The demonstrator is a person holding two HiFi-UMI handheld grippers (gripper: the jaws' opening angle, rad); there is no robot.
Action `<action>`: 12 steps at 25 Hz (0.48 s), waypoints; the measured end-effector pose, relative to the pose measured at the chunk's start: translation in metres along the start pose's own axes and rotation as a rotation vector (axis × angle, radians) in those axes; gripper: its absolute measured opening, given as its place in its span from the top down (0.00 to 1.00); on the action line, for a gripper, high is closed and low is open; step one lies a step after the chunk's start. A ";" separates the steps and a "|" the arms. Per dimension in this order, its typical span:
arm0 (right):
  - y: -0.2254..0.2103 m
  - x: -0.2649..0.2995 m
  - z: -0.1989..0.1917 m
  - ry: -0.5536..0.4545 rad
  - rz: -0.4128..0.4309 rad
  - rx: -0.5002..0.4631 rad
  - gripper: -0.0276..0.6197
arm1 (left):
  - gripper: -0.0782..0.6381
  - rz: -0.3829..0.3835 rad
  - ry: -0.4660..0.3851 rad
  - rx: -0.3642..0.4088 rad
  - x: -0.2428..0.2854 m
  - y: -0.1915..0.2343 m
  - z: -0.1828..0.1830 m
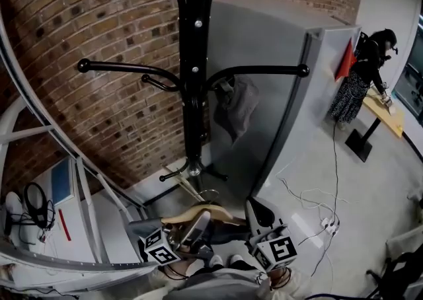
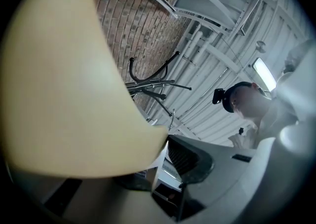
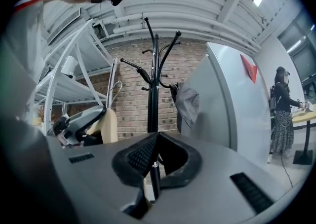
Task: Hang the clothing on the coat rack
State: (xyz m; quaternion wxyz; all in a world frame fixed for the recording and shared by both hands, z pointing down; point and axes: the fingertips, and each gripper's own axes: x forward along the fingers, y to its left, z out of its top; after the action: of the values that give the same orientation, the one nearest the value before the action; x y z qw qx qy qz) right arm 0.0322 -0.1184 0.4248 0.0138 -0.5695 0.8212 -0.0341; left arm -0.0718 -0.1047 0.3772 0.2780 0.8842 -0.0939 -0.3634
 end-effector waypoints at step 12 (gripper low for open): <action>-0.022 0.018 -0.002 -0.034 0.097 0.024 0.92 | 0.75 0.065 -0.035 0.052 0.014 0.010 -0.002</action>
State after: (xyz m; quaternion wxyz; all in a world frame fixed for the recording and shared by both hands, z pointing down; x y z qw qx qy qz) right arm 0.0459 -0.1430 0.4290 0.0363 -0.5293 0.8470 -0.0336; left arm -0.0602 -0.1170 0.3760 0.2650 0.8811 -0.1365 -0.3671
